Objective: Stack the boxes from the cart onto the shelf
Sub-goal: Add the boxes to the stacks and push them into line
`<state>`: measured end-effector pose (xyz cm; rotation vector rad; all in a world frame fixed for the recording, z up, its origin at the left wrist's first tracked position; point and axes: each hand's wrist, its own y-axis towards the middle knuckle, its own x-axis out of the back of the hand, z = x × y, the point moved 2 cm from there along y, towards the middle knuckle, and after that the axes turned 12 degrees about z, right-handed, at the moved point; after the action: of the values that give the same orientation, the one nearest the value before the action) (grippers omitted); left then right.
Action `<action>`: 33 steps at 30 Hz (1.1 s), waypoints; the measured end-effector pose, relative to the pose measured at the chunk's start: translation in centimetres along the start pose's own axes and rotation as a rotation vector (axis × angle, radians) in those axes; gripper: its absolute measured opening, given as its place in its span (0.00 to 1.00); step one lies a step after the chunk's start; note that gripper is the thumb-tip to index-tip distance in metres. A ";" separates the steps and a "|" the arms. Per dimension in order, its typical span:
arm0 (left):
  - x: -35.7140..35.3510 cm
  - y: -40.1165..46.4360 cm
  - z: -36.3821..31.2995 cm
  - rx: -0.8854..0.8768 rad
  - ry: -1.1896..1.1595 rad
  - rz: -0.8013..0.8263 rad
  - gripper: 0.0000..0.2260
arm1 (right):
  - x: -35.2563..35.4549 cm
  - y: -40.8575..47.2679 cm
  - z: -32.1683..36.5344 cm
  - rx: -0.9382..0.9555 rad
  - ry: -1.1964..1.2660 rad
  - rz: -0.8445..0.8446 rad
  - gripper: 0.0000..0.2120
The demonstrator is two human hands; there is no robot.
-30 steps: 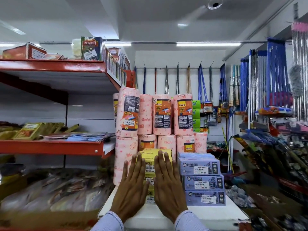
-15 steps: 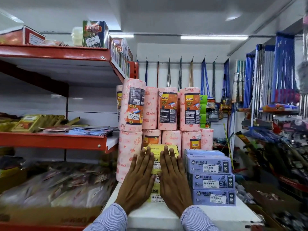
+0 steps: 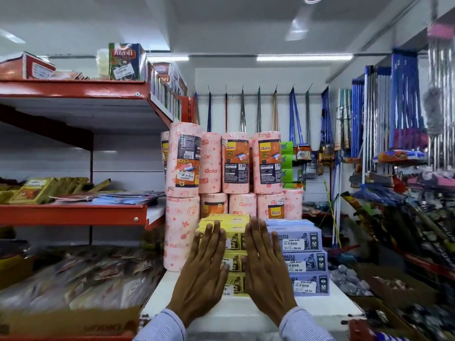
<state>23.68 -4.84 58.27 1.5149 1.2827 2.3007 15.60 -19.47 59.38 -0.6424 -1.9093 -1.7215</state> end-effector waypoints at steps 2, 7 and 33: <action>0.4 1.0 -2.8 -0.055 -0.005 -0.006 0.31 | 1.1 -1.0 -2.0 -0.021 -0.018 -0.016 0.30; -0.6 4.1 -8.3 -0.140 -0.090 0.010 0.33 | 2.4 -2.9 -7.6 -0.128 -0.077 -0.005 0.29; -5.1 8.3 -12.1 -0.010 -0.152 -0.044 0.29 | 1.2 -2.7 -12.0 -0.067 -0.019 0.016 0.30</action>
<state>19.41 -19.80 58.58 1.6066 1.2495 2.1170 13.46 -31.61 59.17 -0.6994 -1.8612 -1.7823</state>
